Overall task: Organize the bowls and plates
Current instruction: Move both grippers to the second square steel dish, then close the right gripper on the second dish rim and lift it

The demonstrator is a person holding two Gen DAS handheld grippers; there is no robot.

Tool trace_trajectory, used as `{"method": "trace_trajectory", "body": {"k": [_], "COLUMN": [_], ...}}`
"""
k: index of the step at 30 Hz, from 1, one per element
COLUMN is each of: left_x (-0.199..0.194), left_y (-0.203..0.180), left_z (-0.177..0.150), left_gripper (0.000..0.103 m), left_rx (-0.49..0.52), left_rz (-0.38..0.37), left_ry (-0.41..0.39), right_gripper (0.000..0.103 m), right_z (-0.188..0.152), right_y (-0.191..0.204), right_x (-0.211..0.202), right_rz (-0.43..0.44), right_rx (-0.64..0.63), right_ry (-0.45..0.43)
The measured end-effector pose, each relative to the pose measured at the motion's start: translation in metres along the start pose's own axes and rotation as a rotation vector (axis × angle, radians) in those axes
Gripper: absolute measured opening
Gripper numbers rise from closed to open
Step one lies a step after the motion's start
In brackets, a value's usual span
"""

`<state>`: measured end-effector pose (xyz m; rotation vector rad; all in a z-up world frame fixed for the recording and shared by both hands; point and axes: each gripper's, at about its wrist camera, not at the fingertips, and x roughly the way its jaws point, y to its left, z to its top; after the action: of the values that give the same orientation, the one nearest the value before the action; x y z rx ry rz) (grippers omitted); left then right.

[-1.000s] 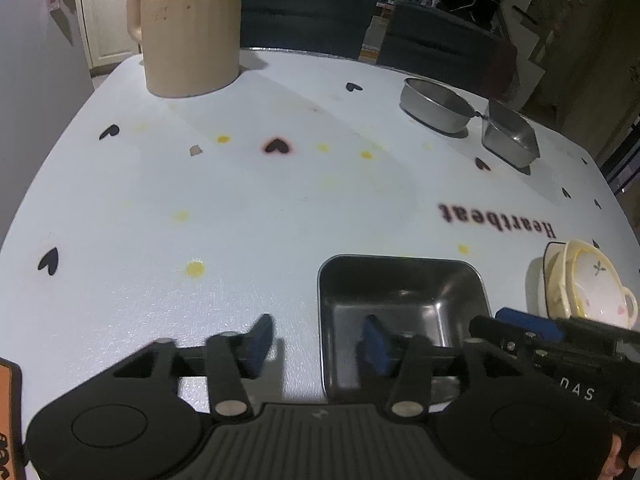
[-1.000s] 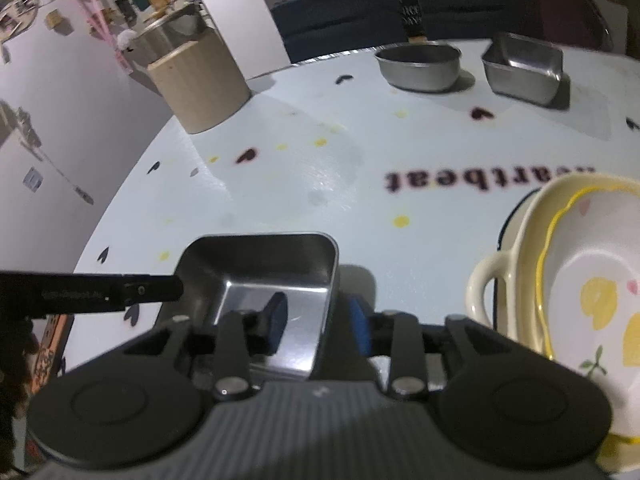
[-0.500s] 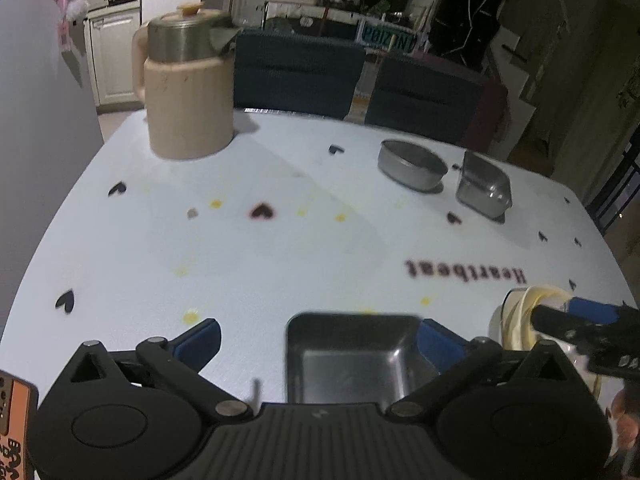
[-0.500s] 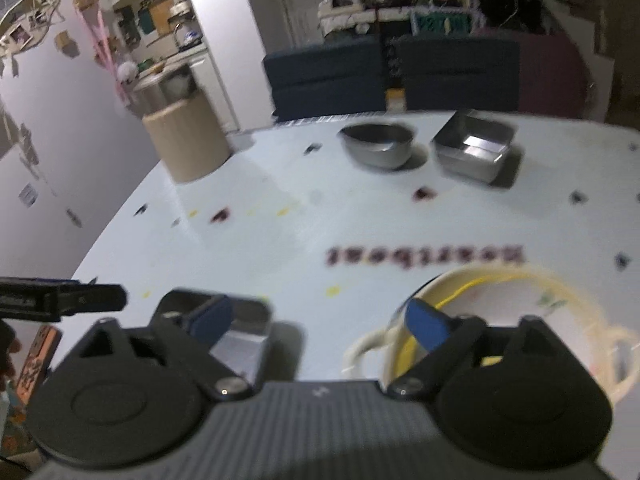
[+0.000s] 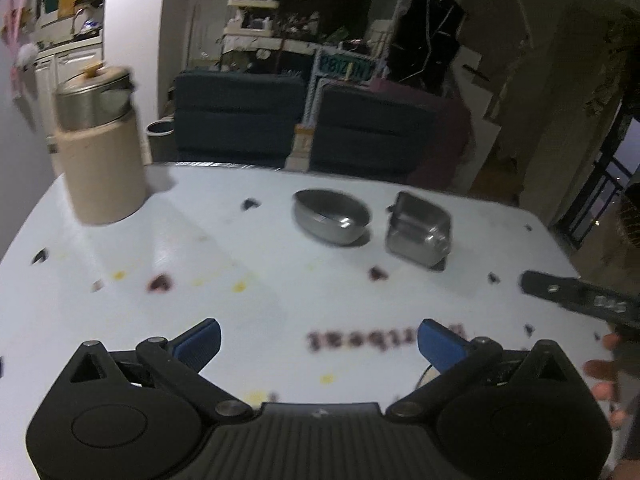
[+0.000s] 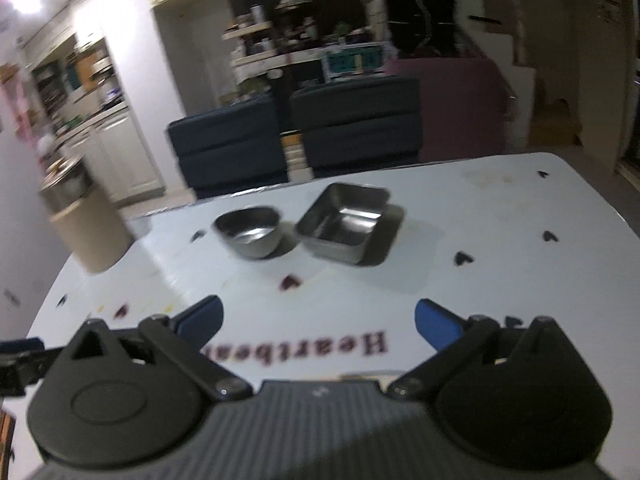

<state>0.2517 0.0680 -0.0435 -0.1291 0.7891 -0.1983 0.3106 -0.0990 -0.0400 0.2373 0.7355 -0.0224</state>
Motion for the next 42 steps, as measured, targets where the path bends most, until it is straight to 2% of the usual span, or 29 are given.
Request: {"method": "trace_trajectory", "body": {"k": [6, 11, 17, 21, 26, 31, 36, 40, 42], "left_x": [0.033, 0.064, 0.098, 0.116, 0.128, 0.136, 0.140, 0.138, 0.138], "left_y": [-0.034, -0.045, -0.029, -0.017, -0.007, 0.002, 0.006, 0.004, 0.002], "left_z": [0.019, 0.034, 0.048, 0.053, 0.054, 0.052, 0.051, 0.051, 0.051], "left_gripper": [0.103, 0.103, 0.103, 0.103, 0.103, 0.103, 0.103, 0.103, 0.103], "left_rx": [-0.006, -0.002, -0.083, -0.131, -0.139, -0.140, -0.148, -0.143, -0.141], "left_rz": [-0.052, -0.038, 0.009, 0.014, 0.024, 0.035, 0.039, 0.041, 0.037], "left_ry": [-0.023, -0.053, -0.075, -0.071, -0.070, -0.063, -0.052, -0.046, -0.046], "right_gripper": [0.103, 0.103, 0.103, 0.103, 0.103, 0.092, 0.080, 0.079, 0.075], "right_z": [0.021, 0.040, 0.054, 0.051, 0.041, 0.033, 0.030, 0.030, 0.032], "right_y": [-0.017, -0.022, -0.028, -0.029, -0.027, -0.027, -0.022, -0.022, -0.022], "right_x": [0.035, 0.072, 0.117, 0.146, 0.180, 0.206, 0.218, 0.215, 0.216], "right_rz": [-0.059, -0.079, -0.116, -0.118, -0.143, -0.162, -0.148, -0.123, -0.119], "right_rx": [0.065, 0.159, 0.313, 0.426, 0.559, 0.634, 0.630, 0.650, 0.629], "right_ry": [-0.001, 0.004, 0.051, 0.101, 0.125, 0.151, 0.188, 0.196, 0.194]}}
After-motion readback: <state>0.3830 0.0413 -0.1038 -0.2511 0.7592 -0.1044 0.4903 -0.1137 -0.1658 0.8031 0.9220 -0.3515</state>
